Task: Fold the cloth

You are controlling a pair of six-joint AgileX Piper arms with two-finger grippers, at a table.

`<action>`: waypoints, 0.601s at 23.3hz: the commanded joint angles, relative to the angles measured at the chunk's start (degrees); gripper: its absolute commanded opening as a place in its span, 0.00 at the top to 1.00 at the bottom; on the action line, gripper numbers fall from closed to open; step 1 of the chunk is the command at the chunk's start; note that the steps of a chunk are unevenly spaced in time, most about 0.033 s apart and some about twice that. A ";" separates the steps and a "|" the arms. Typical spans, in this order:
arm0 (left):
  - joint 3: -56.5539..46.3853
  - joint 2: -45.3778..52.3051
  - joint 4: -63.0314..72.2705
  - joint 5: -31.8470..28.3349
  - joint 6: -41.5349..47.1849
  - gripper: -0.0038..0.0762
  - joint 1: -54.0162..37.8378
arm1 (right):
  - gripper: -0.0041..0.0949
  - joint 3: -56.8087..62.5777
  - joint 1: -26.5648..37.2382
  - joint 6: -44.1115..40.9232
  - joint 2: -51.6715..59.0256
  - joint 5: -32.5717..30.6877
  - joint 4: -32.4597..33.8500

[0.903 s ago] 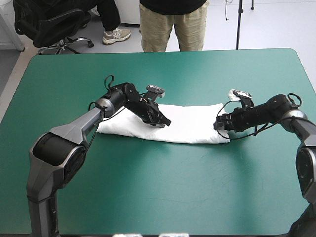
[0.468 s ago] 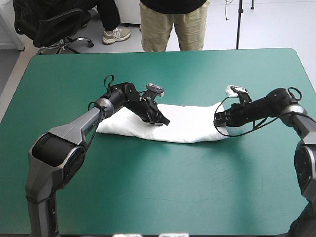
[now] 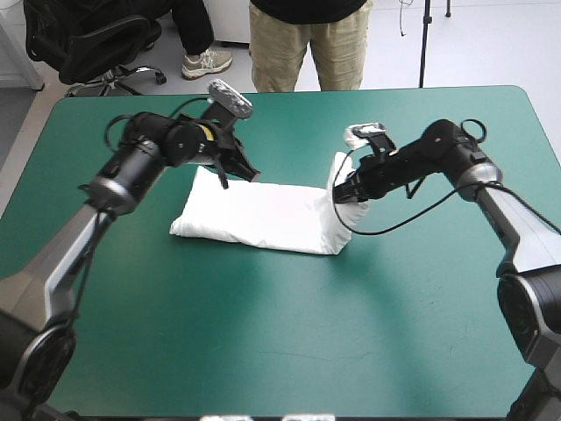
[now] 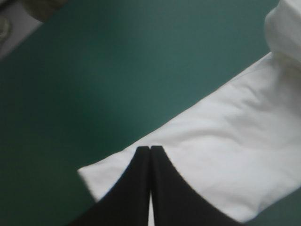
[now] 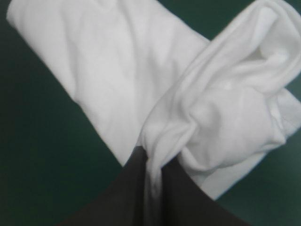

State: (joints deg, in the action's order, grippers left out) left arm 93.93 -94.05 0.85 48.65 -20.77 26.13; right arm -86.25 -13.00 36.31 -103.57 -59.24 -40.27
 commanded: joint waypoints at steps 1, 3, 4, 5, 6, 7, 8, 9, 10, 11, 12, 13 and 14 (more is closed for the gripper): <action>1.98 9.67 -7.58 4.18 2.45 0.97 0.13 | 0.97 -6.94 -6.86 -3.88 3.21 0.25 1.77; 1.98 12.99 -9.28 8.42 4.84 0.97 0.13 | 0.97 -10.99 -10.75 -6.67 2.17 1.32 4.92; 1.98 14.09 -9.64 10.10 5.56 0.97 0.13 | 0.97 -13.43 -12.39 -8.45 1.26 1.59 6.52; 1.98 15.31 -9.89 11.98 5.81 0.97 0.13 | 0.97 -16.14 -13.89 -10.22 0.02 1.43 7.87; 1.98 16.34 -9.89 13.65 5.96 0.97 0.13 | 0.97 -18.50 -14.97 -11.37 -1.16 1.11 8.72; 1.98 18.09 -9.89 16.09 6.21 0.97 0.13 | 0.97 -24.68 -17.23 -13.37 -4.62 -0.21 9.81; 1.98 18.62 -9.89 16.75 6.55 0.97 0.13 | 0.97 -27.98 -17.99 -14.40 -6.23 -0.77 10.05; 1.98 19.44 -9.89 17.30 7.50 0.97 0.13 | 0.97 -34.83 -19.68 -15.96 -10.46 -1.85 10.08; 1.98 19.76 -9.89 17.30 7.50 0.97 0.13 | 0.97 -37.72 -20.30 -16.69 -12.70 -2.45 10.08; 1.87 19.73 -10.02 17.71 7.50 0.97 0.13 | 0.97 -45.10 -21.75 -18.79 -17.36 -4.24 10.34; 1.87 19.73 -10.02 18.36 7.50 0.97 0.13 | 0.97 -47.99 -22.45 -19.38 -19.22 -5.35 10.33; 1.87 19.61 -10.02 19.79 7.50 0.97 0.13 | 0.97 -54.64 -23.74 -20.37 -23.69 -7.75 10.58; 1.87 19.61 -10.12 20.24 7.50 0.97 0.13 | 0.97 -57.44 -24.06 -21.07 -25.30 -8.59 10.58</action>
State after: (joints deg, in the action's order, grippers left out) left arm 94.05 -76.07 -8.81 69.95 -14.03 26.13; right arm -134.42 -35.79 16.95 -127.97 -66.58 -28.08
